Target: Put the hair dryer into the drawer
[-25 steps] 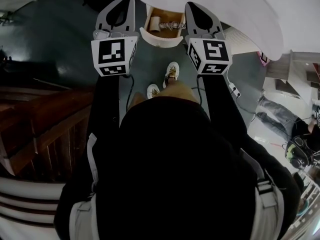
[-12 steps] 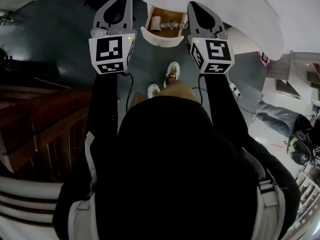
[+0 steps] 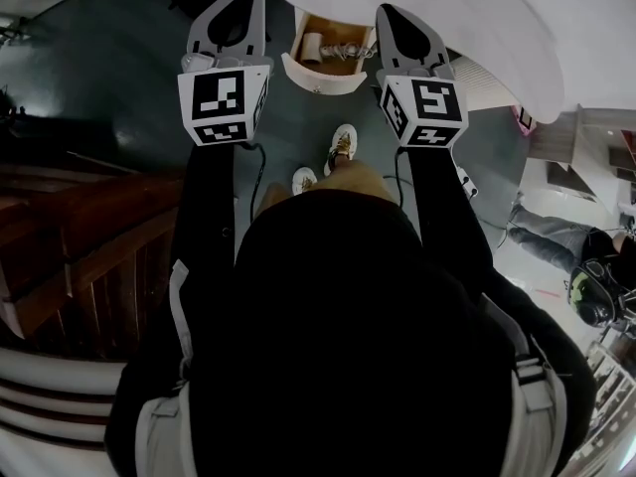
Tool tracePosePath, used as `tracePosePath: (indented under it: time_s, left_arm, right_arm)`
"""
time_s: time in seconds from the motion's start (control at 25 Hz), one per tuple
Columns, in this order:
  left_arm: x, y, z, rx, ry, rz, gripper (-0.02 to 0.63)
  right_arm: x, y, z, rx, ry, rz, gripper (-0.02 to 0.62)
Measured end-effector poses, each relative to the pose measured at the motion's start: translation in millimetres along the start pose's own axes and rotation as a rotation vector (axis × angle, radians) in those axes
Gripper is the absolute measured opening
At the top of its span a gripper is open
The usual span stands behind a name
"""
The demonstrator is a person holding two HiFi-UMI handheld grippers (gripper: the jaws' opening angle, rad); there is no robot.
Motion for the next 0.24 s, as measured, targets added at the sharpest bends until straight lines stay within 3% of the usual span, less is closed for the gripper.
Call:
tracePosePath:
  time_s: [0.24]
  left_arm:
    - [0.6, -3.5, -2.8, 0.005, 0.003, -0.007, 0.017]
  right_arm:
    - [1.6, -0.6, -0.6, -0.001, 0.003, 0.003, 0.026]
Point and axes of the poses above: the fingertips, and each gripper's own axes: z forward along the fingers, x to its left, y out of its top, the point moved 1 cm from there along -z, backward along the fingers, and after that the axes turned 6 degrees about -z, right-handed, at the moved point
